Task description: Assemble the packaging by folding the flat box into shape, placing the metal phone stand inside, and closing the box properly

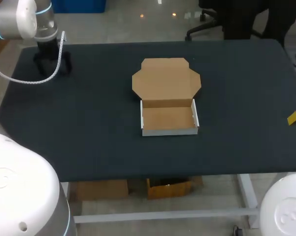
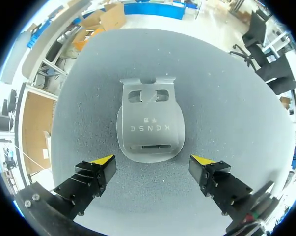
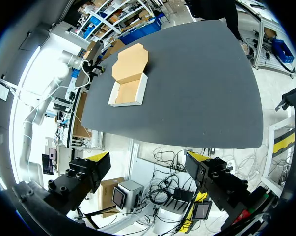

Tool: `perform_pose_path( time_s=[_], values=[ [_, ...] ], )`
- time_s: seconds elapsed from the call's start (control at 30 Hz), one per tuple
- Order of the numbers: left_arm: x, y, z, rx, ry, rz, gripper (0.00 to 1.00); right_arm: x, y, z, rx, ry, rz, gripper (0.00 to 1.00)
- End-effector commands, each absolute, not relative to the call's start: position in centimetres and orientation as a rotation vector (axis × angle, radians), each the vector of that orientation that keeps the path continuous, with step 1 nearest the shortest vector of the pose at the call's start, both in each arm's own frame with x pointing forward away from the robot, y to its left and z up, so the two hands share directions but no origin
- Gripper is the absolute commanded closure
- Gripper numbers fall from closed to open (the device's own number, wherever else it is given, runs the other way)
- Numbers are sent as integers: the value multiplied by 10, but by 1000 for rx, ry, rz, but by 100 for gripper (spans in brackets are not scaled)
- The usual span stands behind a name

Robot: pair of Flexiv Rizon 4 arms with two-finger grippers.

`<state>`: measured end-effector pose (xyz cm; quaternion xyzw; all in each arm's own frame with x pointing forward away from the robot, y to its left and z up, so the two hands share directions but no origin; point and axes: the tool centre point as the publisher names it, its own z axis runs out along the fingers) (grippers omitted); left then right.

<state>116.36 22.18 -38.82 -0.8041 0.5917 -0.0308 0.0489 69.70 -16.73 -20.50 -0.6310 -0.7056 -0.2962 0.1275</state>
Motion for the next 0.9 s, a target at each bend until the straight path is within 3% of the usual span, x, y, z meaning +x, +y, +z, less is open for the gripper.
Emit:
perform_pose_path(
  time_s=[0.03,0.43,0.9],
  values=[
    [1172,223,-391,-2456,1803,-77,0,696,-168,-204,-1835,-2053,-865,0],
    [1181,228,-391,-2458,1790,-83,0,696,-168,-204,-1835,-2053,-865,0],
    [1190,231,-392,-2456,1774,-88,9,696,-168,-204,-1835,-2053,-865,0]
  ],
)
